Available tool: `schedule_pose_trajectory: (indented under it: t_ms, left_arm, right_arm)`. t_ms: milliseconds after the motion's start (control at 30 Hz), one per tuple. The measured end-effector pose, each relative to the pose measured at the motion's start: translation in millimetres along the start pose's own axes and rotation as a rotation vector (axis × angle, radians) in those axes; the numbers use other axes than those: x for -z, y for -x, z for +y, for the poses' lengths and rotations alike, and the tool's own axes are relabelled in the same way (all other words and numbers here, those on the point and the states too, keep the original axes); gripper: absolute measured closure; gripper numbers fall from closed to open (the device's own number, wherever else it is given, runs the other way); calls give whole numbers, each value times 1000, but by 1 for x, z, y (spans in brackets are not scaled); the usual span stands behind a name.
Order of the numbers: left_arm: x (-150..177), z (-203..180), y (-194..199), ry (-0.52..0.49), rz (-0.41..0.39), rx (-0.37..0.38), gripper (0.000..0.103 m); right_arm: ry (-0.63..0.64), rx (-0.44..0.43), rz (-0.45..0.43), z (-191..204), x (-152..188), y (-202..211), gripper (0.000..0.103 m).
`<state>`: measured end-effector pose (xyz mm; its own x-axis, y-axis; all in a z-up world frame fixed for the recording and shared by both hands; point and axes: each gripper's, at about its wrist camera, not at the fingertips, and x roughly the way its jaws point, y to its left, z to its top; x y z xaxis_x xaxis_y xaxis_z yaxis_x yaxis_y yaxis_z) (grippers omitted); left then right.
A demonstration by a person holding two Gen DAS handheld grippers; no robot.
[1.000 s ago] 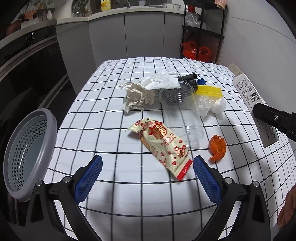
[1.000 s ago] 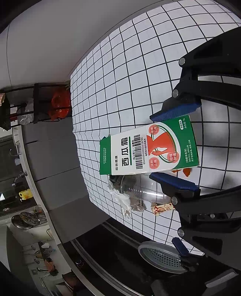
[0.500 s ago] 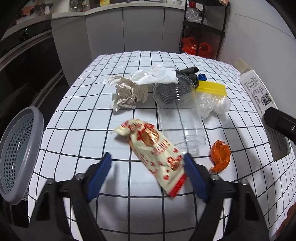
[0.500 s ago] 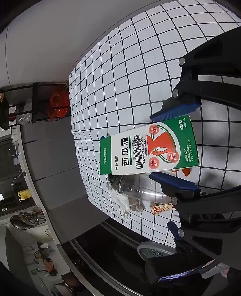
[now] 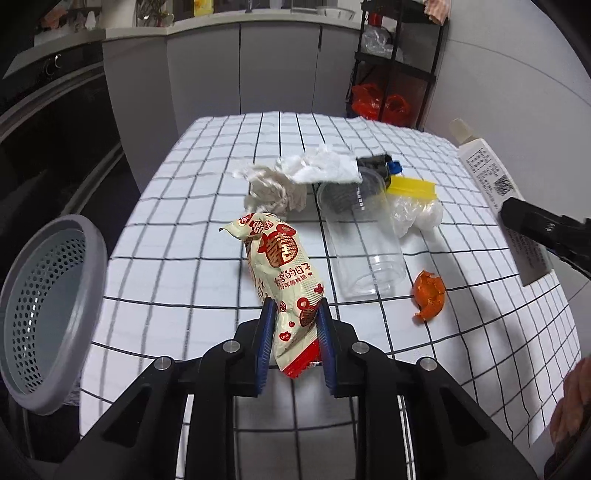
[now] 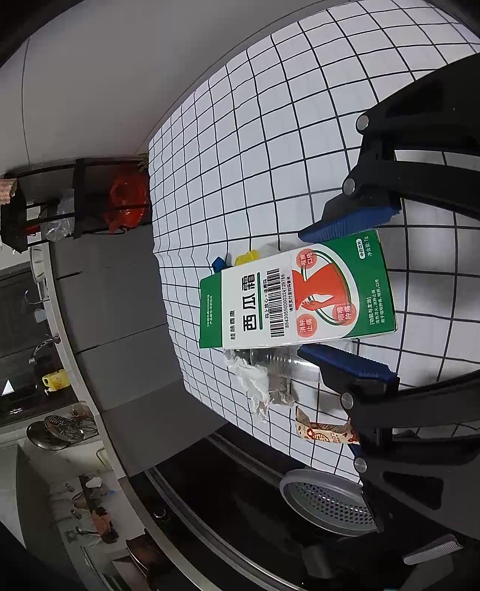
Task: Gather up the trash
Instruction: 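Drop the wrapper from the left tool into the gray basket while the right tool drops the box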
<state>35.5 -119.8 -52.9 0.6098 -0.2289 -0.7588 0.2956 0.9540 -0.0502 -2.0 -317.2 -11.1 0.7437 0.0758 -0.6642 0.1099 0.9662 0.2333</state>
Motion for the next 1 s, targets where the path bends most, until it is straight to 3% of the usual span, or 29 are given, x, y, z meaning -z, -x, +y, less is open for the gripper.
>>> schedule_pose_trajectory:
  t_ms: [300, 567, 767, 1000]
  left_arm:
    - [-7, 59, 69, 10, -112, -84, 80]
    - [-8, 141, 104, 77, -157, -289, 80]
    - [1, 190, 108, 163, -141, -370, 80]
    - [16, 233, 107, 208, -75, -414, 80]
  right_arm:
    - [49, -101, -18, 57, -9, -1, 48]
    - [142, -231, 17, 140, -3, -18, 48]
    - [182, -331, 63, 198, 3, -38, 48]
    - [247, -417, 123, 263, 16, -60, 48]
